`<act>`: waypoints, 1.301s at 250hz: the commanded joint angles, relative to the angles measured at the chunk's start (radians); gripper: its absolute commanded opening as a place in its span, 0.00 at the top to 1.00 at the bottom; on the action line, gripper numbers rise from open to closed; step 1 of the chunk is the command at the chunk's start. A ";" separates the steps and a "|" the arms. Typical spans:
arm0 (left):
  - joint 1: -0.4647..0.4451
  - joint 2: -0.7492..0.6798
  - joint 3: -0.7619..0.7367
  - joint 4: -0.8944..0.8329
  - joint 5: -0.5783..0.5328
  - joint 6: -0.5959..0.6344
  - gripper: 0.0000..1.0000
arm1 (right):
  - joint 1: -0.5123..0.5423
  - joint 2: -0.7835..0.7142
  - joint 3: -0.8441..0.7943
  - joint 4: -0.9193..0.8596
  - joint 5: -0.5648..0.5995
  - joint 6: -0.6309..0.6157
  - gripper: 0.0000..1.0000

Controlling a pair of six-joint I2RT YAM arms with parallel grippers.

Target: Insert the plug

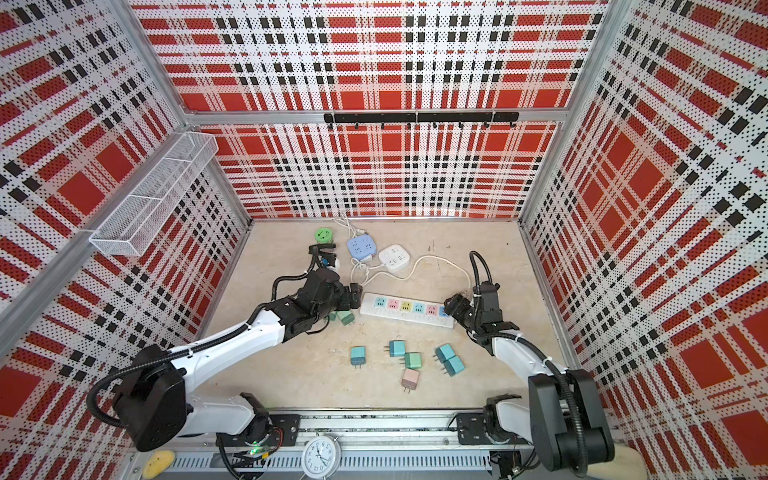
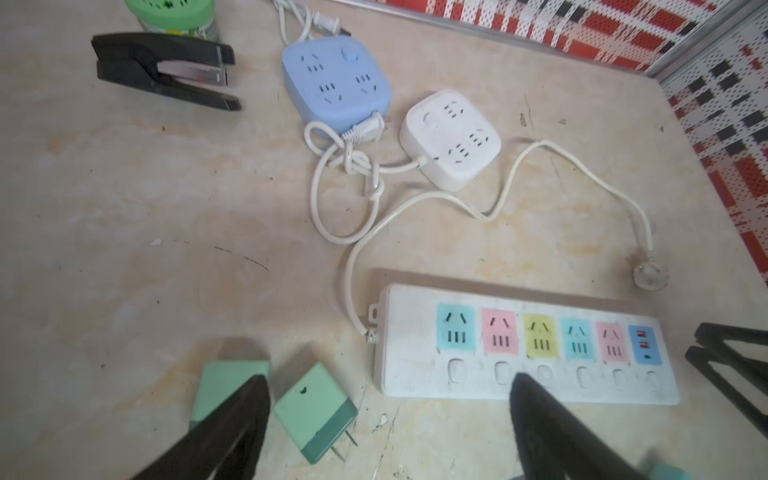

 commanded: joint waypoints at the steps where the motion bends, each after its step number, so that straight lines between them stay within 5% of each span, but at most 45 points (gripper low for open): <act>1: 0.005 0.052 0.025 0.000 0.053 -0.042 0.09 | 0.016 -0.009 -0.011 0.056 0.015 0.030 0.22; 101: 0.031 0.333 0.209 -0.137 0.194 -0.053 0.13 | 0.025 0.043 -0.004 0.049 0.020 0.049 0.24; 325: 0.052 0.478 0.267 -0.139 0.351 -0.078 0.07 | 0.070 0.129 0.036 0.075 -0.024 0.051 0.26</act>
